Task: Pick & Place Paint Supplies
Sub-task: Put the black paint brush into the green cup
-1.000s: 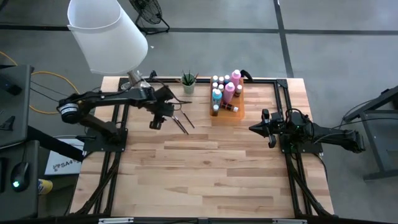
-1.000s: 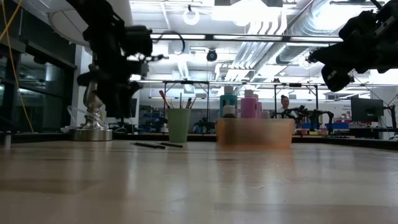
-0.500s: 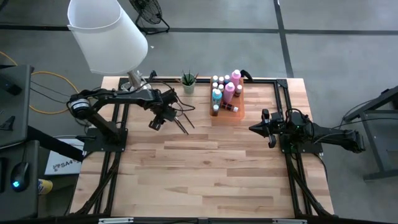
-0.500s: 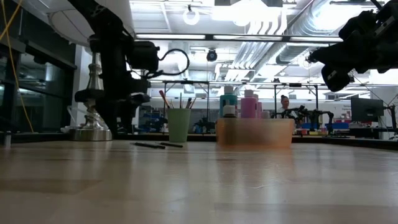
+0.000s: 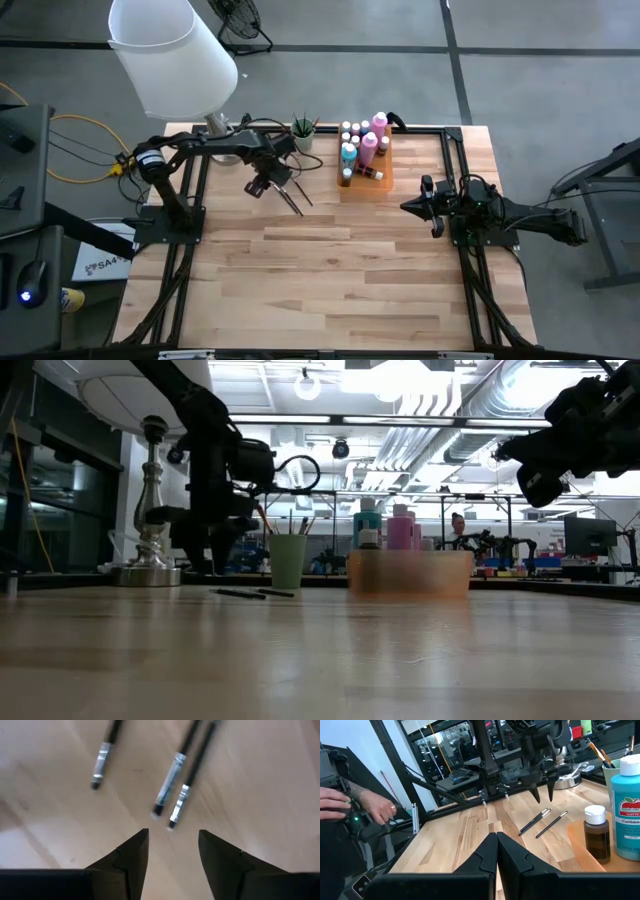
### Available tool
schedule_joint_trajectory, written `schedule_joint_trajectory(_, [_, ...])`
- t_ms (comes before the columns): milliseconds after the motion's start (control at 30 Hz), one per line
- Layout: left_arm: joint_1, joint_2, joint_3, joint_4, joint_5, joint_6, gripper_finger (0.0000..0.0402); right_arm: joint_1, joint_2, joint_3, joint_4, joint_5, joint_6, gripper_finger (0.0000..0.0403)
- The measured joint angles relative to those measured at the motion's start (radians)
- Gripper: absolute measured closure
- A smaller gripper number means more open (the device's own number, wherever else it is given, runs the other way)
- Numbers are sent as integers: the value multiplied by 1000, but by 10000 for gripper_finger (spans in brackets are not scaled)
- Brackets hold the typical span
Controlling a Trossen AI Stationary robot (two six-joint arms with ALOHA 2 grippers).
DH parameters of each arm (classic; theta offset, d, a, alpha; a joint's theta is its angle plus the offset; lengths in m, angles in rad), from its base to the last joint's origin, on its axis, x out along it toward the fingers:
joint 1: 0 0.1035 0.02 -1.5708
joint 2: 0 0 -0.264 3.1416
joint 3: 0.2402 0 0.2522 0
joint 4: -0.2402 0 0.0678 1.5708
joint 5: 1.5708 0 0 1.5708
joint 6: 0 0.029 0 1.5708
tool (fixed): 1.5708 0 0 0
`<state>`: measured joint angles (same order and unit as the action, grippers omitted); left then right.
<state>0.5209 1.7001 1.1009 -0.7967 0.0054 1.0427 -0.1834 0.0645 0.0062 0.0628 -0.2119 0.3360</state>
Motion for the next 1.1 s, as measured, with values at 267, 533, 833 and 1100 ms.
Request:
schedule_joint_trajectory(267, [5,1,-2,49,2,215,233,0,0,0,0,0,0,401])
schedule_joint_trajectory(533, [5,60,-2,50,-9,291,233,0,0,0,0,0,0,401])
schedule_joint_trajectory(833, [3,80,-4,54,-15,289,233,0,0,0,0,0,0,401])
schedule_joint_trajectory(1100, [3,75,-37,83,-12,245,233,0,0,0,0,0,0,401])
